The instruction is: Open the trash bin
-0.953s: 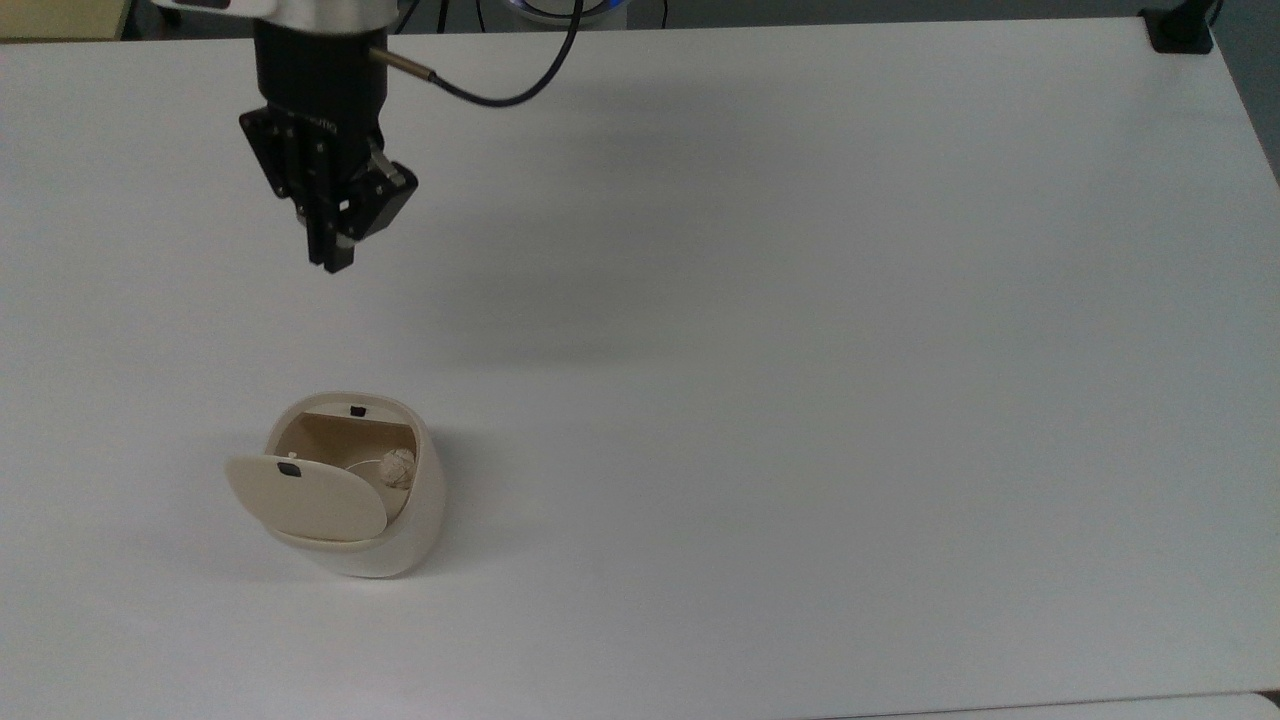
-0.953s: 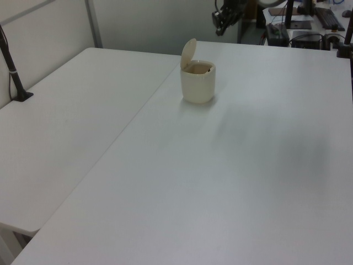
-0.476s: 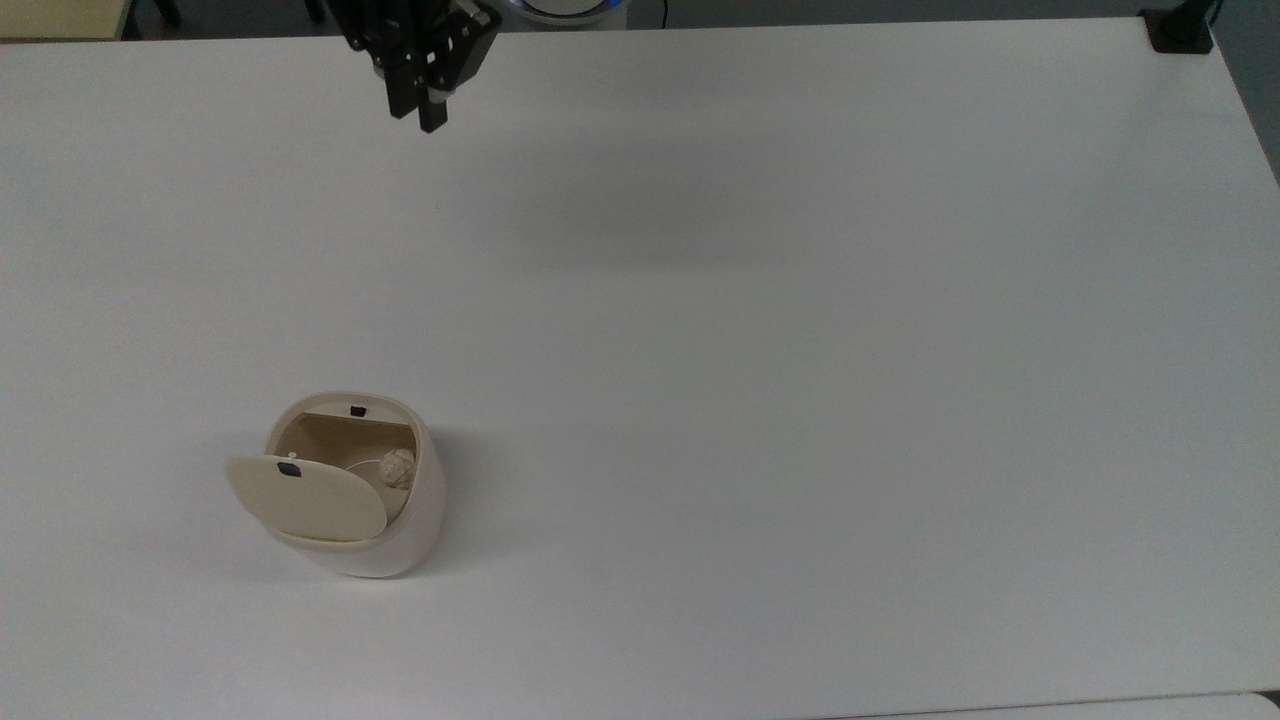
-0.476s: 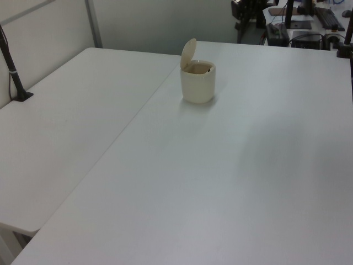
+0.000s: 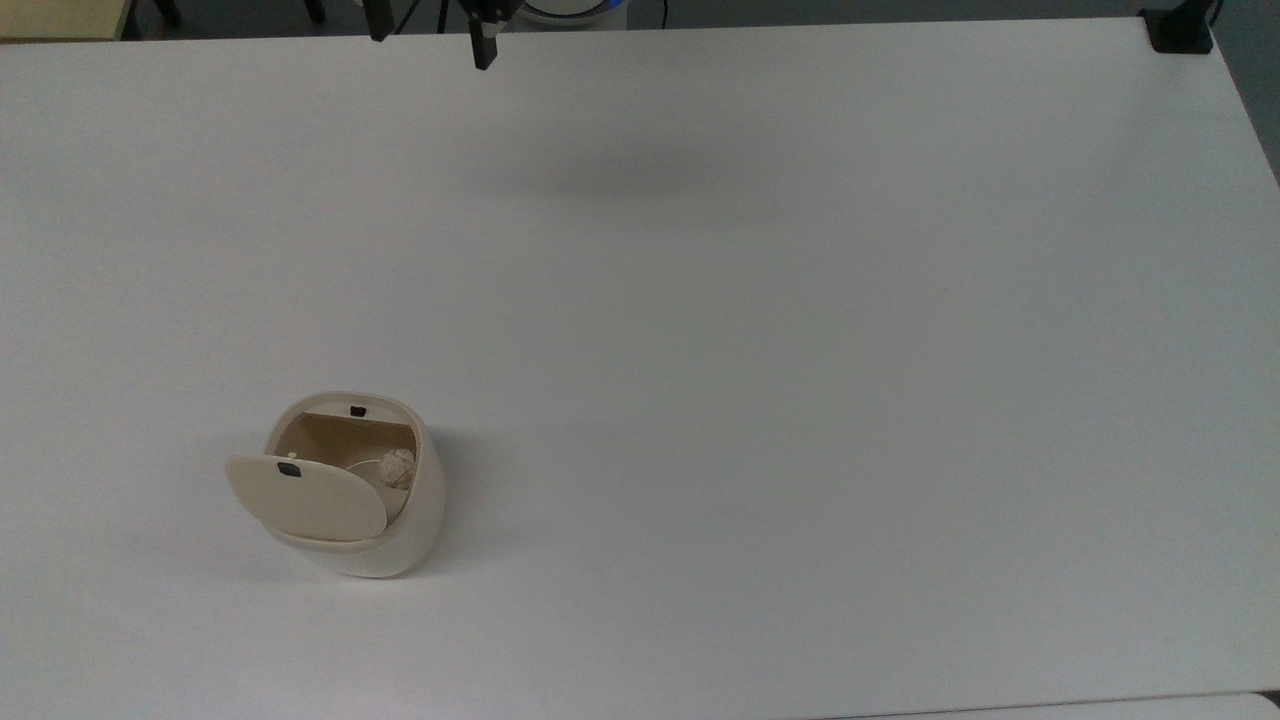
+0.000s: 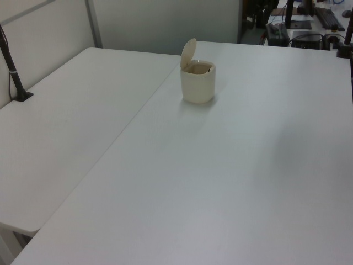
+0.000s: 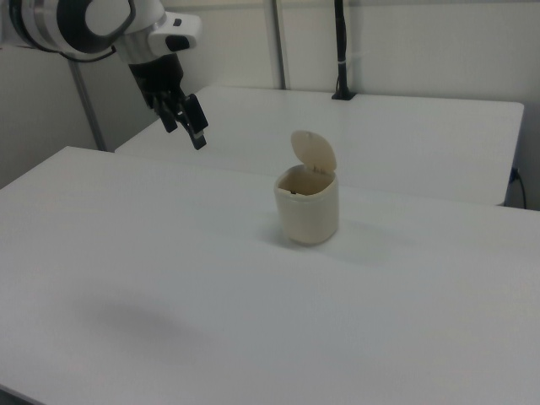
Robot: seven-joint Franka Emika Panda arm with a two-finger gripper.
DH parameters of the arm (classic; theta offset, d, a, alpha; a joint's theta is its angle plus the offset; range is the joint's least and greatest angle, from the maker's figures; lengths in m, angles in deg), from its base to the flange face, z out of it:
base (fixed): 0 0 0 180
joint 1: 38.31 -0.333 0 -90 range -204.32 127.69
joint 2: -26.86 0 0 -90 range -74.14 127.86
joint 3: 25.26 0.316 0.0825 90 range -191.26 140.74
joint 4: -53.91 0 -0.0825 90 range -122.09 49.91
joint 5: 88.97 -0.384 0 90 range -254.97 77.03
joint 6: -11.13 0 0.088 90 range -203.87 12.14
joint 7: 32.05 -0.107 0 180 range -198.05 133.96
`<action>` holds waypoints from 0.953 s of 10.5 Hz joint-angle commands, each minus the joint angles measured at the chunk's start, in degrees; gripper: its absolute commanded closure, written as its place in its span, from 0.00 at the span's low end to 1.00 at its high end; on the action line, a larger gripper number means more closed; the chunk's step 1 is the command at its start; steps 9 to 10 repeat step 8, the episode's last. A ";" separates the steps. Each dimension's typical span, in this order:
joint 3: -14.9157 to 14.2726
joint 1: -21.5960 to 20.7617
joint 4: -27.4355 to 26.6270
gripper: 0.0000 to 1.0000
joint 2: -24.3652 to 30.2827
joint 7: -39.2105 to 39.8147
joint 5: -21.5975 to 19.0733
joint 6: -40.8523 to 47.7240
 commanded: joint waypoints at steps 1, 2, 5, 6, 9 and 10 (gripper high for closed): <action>1.22 0.76 -1.57 0.00 -0.52 7.85 1.59 -0.22; 1.22 0.76 -1.57 0.00 -0.62 10.58 1.60 -0.22; 1.22 0.84 -1.13 0.00 -0.44 12.89 1.77 0.04; 1.30 0.84 -1.04 0.00 -0.35 12.89 1.69 0.39; 1.30 0.76 -1.13 0.00 -0.27 12.54 1.60 0.57; 1.30 0.76 -1.13 0.00 -0.27 12.54 1.60 0.57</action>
